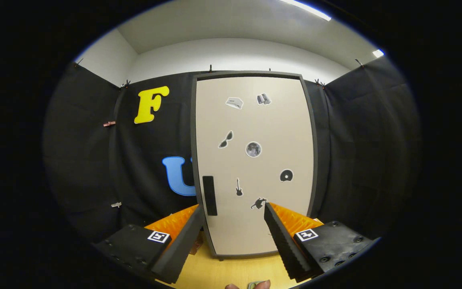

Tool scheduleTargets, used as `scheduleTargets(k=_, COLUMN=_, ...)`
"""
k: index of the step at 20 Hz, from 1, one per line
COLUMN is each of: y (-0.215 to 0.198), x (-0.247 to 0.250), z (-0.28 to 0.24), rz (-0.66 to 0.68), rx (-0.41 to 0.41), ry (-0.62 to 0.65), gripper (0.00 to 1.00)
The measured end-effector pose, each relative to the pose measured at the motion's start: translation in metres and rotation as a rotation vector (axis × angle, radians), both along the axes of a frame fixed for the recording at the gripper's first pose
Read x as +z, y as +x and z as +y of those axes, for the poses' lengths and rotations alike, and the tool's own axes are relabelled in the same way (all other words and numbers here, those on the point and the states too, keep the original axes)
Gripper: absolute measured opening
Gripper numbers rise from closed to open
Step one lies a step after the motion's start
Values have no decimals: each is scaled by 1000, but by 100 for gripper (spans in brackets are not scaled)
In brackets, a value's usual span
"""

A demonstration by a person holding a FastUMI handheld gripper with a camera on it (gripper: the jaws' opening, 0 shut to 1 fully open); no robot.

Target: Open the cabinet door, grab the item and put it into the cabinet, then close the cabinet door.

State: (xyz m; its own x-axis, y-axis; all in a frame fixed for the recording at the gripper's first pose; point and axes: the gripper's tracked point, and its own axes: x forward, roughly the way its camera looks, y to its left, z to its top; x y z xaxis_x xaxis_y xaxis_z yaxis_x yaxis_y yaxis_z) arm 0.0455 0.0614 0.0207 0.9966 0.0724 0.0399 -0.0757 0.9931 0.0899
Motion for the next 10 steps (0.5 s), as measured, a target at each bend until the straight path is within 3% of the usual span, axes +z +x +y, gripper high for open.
scheduleTargets(k=10, y=99, x=-36, z=64, rz=46, rx=20, ry=-108, gripper=98)
